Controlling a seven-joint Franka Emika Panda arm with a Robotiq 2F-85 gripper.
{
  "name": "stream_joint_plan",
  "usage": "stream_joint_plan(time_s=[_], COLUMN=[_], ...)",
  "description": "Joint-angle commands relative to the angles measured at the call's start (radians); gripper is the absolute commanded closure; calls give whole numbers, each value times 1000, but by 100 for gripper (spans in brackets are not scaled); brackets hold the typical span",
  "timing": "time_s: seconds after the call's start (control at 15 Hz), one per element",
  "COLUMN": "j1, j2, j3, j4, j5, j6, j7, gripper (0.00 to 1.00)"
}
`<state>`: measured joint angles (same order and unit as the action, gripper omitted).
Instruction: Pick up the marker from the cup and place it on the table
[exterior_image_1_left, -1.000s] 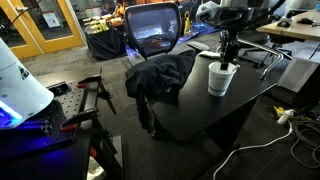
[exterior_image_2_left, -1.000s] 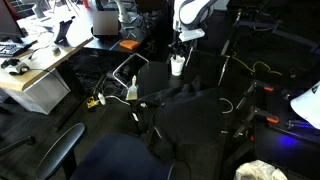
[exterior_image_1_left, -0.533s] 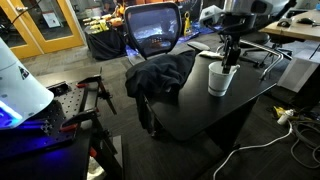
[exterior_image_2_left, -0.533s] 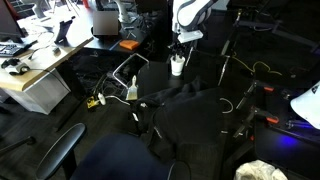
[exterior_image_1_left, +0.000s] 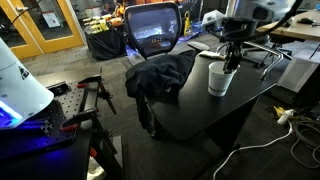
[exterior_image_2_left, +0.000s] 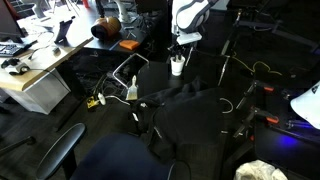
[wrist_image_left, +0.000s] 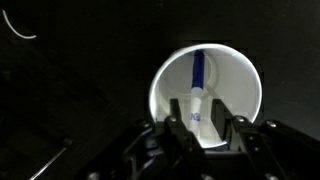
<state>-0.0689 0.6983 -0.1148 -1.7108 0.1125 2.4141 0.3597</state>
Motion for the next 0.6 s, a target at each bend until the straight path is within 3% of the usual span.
stream_joint_plan(time_s=[0.0,0.13,0.53], j1=[12,17,56], j2=[13,10,-41], j3=[-13,-15,-37], j4=[22,12,-58], j5=[8,4,-14], j6=[-19,-12,29], j7=[24,25,63], gripper=[93,100,97])
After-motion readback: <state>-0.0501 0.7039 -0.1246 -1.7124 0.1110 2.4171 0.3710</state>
